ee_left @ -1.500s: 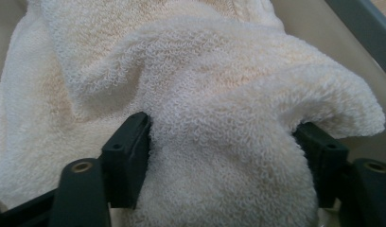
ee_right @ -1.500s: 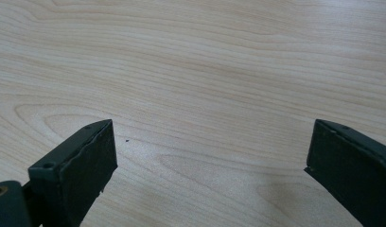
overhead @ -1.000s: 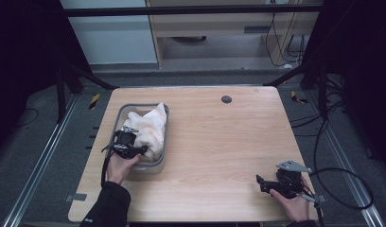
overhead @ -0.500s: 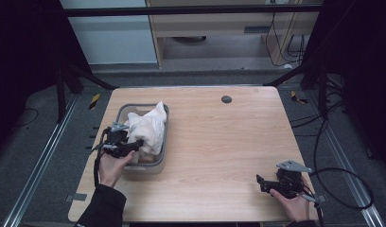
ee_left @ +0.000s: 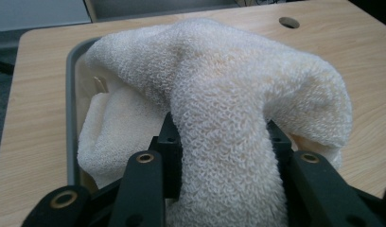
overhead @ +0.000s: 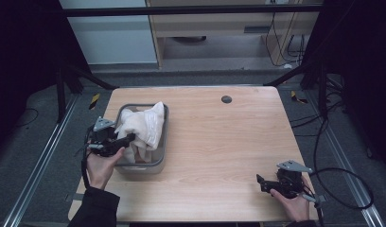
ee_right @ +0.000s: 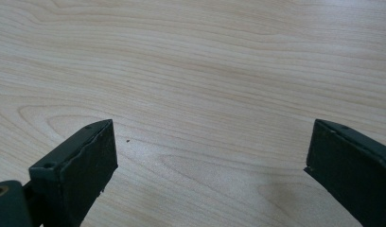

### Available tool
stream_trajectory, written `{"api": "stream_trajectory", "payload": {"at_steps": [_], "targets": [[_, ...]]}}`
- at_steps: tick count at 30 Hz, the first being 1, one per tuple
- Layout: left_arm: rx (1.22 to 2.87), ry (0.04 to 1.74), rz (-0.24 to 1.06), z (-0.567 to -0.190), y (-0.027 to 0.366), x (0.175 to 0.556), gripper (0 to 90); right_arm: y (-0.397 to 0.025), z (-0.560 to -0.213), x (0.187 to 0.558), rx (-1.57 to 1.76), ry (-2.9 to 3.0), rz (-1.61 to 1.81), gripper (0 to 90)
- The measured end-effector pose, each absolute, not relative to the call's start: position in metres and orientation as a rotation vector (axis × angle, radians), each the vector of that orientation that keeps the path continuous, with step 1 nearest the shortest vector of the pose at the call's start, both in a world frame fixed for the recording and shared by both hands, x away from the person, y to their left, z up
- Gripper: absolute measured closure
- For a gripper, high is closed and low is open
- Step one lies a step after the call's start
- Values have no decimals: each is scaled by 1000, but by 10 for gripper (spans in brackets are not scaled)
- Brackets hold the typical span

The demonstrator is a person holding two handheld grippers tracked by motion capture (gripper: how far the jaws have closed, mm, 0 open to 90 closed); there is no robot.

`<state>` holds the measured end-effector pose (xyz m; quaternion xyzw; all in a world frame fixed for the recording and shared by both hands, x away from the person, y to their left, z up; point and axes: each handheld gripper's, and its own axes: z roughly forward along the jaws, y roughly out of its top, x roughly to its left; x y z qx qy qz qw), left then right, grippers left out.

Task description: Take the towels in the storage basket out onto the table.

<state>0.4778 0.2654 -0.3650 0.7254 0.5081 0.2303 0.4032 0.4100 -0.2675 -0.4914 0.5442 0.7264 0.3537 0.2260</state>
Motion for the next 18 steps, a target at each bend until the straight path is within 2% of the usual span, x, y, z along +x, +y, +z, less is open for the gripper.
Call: {"api": "stream_trajectory", "payload": {"at_steps": [18], "targets": [[1751, 1210, 631, -321, 271, 462, 615, -267, -490, 409, 1505, 1994, 985, 33]]}}
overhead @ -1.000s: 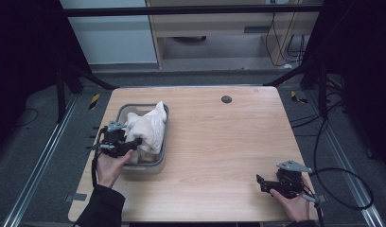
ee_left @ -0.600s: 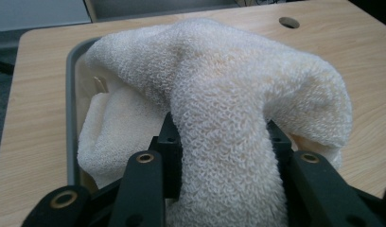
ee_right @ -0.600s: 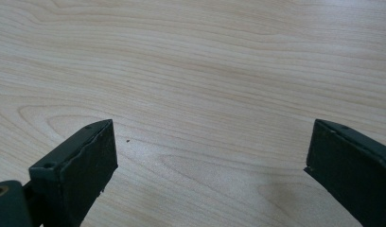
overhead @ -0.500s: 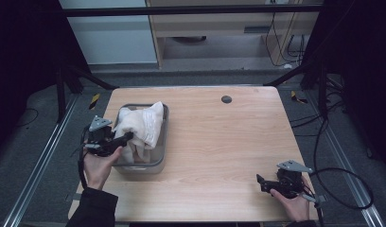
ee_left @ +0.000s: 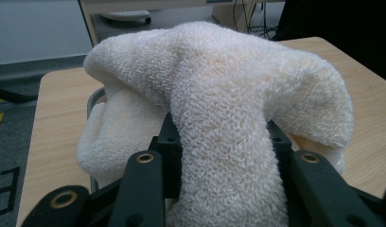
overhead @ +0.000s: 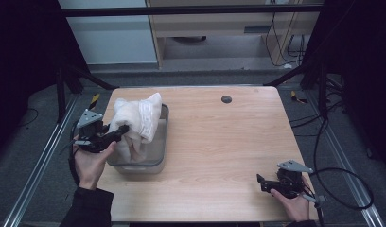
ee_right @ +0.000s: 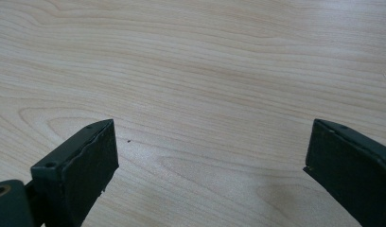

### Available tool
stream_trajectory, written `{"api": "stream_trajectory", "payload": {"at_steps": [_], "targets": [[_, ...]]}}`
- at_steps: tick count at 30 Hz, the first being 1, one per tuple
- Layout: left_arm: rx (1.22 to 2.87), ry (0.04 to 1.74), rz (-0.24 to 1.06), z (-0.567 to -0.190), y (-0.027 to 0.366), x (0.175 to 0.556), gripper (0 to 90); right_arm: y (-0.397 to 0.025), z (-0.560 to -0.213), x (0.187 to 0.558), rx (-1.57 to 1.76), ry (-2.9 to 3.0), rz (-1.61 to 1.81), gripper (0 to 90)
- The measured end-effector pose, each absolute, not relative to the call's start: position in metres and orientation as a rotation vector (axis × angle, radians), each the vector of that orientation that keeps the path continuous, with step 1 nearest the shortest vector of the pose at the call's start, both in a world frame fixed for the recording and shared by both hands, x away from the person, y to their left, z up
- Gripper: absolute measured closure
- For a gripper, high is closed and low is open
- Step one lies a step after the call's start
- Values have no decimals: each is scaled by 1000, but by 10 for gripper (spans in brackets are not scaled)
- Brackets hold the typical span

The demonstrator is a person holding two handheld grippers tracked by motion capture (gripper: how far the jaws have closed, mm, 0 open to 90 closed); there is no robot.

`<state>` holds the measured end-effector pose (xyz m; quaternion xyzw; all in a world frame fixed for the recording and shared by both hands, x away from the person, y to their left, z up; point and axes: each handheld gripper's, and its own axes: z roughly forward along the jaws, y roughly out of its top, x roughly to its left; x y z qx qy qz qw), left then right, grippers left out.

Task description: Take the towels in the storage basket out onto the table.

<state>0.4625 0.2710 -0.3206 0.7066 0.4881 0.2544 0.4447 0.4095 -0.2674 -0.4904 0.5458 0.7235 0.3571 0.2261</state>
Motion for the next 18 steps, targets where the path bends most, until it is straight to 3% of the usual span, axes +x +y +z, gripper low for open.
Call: {"api": "stream_trajectory", "payload": {"at_steps": [18], "targets": [[1734, 1143, 636, -288, 264, 454, 614, -268, -490, 410, 1490, 1988, 975, 36]]}}
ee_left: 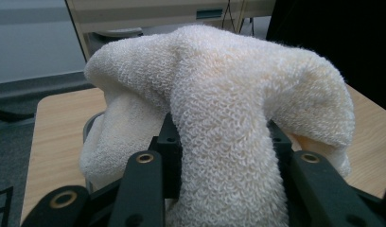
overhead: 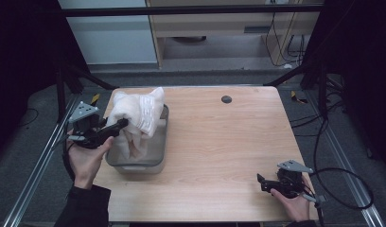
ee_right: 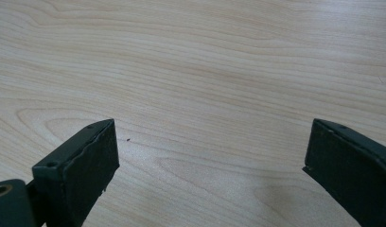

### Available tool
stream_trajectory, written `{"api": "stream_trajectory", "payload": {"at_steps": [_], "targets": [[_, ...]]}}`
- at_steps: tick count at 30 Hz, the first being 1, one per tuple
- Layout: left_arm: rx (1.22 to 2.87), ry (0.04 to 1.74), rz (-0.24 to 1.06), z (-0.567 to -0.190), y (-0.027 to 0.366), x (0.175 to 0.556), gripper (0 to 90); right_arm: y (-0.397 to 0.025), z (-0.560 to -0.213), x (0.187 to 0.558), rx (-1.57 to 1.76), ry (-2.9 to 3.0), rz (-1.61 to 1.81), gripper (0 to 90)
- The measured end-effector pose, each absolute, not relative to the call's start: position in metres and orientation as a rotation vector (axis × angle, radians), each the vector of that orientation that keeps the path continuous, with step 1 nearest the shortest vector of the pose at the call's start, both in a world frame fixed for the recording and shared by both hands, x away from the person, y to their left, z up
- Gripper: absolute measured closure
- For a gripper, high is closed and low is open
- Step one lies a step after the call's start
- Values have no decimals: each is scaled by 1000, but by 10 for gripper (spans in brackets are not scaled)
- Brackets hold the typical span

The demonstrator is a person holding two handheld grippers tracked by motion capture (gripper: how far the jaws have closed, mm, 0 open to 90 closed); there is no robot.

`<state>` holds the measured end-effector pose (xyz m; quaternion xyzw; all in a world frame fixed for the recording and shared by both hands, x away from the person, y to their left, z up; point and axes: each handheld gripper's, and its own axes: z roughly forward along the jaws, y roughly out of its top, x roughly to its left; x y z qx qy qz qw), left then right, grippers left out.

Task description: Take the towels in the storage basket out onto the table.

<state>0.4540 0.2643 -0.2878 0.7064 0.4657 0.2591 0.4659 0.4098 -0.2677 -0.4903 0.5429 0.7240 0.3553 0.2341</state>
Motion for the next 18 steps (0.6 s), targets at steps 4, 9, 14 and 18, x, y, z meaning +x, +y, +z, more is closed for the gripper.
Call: {"api": "stream_trajectory", "payload": {"at_steps": [4, 9, 14, 18], "targets": [[1734, 1129, 641, -281, 261, 452, 613, -268, -490, 410, 1493, 1986, 977, 37], [1741, 1096, 631, -273, 255, 448, 613, -268, -490, 410, 1494, 1984, 979, 37], [1749, 1077, 626, -269, 250, 447, 613, -268, -490, 410, 1493, 1984, 977, 37], [1751, 1058, 622, -263, 244, 446, 613, -268, -490, 410, 1491, 1983, 978, 37]]}}
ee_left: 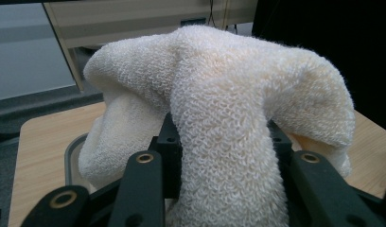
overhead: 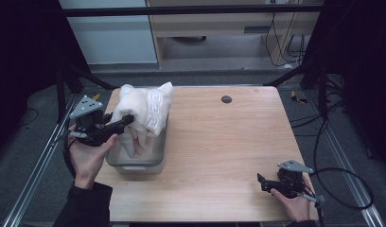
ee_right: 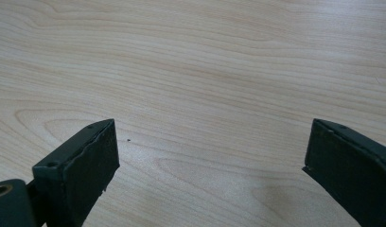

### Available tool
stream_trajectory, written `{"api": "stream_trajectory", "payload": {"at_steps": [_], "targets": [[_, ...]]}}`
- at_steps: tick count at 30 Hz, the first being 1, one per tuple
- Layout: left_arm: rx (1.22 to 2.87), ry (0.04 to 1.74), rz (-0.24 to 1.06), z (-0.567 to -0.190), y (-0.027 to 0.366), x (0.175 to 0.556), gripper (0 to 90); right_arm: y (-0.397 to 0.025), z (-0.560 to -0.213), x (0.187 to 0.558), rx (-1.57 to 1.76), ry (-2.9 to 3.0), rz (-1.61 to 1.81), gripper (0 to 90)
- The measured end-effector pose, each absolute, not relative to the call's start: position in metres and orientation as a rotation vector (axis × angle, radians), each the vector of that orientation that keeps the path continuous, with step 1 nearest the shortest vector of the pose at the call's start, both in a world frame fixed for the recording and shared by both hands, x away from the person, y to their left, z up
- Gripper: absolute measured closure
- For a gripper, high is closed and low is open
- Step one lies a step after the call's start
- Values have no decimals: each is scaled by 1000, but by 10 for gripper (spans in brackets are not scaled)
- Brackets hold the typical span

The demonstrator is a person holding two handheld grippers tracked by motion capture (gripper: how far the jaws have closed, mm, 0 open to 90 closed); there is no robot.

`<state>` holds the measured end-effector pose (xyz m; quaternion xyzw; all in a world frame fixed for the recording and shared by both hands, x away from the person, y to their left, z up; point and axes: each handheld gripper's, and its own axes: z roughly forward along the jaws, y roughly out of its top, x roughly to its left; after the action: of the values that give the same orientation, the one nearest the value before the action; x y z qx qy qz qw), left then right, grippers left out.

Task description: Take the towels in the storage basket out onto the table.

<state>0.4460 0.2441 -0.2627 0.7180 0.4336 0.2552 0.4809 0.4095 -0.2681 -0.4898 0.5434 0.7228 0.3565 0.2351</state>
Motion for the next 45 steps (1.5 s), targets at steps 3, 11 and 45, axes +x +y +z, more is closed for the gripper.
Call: {"api": "stream_trajectory", "payload": {"at_steps": [3, 11, 45], "targets": [[1750, 1046, 616, -259, 241, 445, 613, -268, -490, 410, 1492, 1982, 978, 37], [1757, 1008, 614, -248, 228, 443, 613, -268, -489, 409, 1492, 1979, 980, 37], [1832, 872, 522, -251, 155, 451, 610, -270, -490, 409, 1465, 1962, 984, 48]]}}
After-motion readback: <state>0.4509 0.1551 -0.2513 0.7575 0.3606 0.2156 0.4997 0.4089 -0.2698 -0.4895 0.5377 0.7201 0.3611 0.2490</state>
